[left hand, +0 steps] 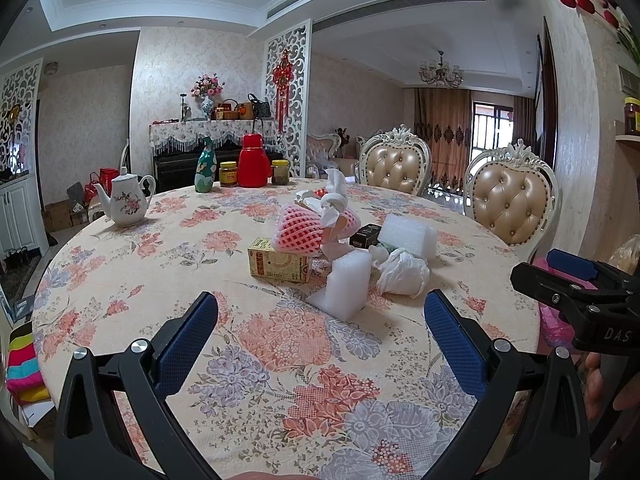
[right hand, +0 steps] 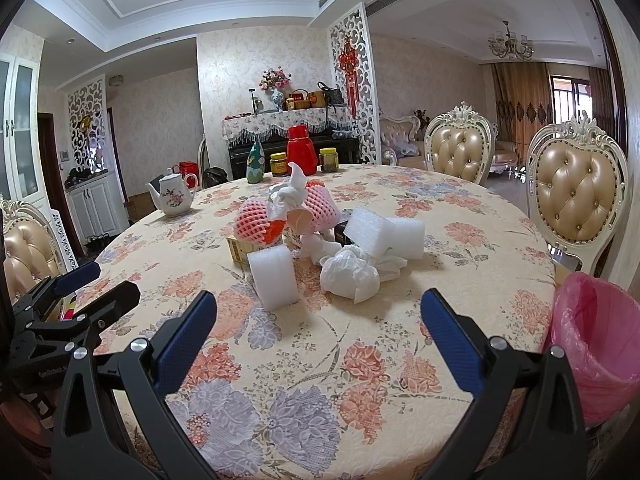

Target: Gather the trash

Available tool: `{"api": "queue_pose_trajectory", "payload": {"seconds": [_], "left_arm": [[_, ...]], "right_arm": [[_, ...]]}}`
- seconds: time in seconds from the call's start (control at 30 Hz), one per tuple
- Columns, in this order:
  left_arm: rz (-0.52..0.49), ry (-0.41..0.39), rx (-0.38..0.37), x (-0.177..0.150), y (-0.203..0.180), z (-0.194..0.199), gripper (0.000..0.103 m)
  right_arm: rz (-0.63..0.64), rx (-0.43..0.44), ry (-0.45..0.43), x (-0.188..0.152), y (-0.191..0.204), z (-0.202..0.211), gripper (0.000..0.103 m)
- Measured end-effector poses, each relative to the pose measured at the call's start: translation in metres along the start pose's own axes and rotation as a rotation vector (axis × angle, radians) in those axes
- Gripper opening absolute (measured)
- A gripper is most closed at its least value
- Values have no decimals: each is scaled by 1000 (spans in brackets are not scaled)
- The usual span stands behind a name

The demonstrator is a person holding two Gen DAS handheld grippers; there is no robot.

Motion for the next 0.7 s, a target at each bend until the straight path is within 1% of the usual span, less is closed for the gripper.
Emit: {"api": "queue_pose_trajectory", "payload": {"seconds": [0.13, 0.27, 0.4, 0.5, 0.57, 0.63, 0.7], "left_arm": [[13, 15, -8, -2, 2, -5, 97], [22, 51, -17, -5, 7, -24, 97], [43, 113, -51, -11, 9, -50, 97], [40, 165, -38, -16, 13, -72, 97], [36, 183, -22, -16, 17, -82, 97], [42, 202, -27, -16, 18, -93, 97], [46, 216, -8, -15, 21, -106, 97]], "right_arm": [[4, -11, 9, -2, -3, -6, 99], [12, -34, 44, -6, -9, -23, 99], [-12, -65, 86, -12, -22, -41, 99], [-28, -86, 122, -17, -32, -54, 99], [-39, -103, 145, -19, -40, -64, 99], [-51, -107, 155, -18, -46, -72, 99], [-59, -112, 161, -15, -51, -79, 99]]}}
Point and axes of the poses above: each gripper's, at about its wrist camera, not at the fingertips, and z roughly against the way its jaws point, y to its left, x to its top, the point moved 9 cm from there along -z, roughly the way its jaws point, and after that the axes turned 1 degree about x, right-handed, at the moved point
